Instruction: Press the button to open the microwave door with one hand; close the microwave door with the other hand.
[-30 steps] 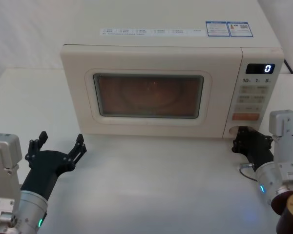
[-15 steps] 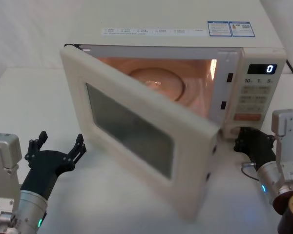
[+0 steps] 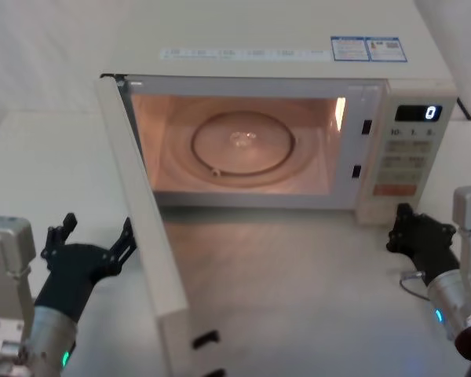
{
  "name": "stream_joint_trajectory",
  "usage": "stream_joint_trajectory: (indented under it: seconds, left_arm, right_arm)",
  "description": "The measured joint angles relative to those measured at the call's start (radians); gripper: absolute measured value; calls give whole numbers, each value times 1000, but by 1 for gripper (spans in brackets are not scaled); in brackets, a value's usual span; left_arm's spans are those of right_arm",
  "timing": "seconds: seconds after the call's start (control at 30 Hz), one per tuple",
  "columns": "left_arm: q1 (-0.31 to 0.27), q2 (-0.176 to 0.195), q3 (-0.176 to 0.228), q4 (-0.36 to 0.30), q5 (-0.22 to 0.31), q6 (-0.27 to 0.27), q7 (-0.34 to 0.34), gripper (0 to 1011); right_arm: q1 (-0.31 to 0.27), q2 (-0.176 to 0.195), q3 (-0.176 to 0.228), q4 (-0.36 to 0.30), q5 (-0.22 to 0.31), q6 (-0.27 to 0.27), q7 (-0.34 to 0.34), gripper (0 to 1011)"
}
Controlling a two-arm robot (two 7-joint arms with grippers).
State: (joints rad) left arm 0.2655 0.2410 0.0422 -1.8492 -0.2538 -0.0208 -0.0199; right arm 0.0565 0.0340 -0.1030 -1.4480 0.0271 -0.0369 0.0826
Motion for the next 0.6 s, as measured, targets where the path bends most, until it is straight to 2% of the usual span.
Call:
stream_joint_trajectory:
  seconds: [0.3, 0.6]
  left_arm:
    - [0, 0, 0, 0, 0, 0, 0, 1000]
    - [0, 0, 0, 0, 0, 0, 0, 1000]
  right_arm:
    - [-64, 24, 1, -71, 4, 12, 13, 0]
    - [-104, 38, 0, -117, 7, 8, 19, 0]
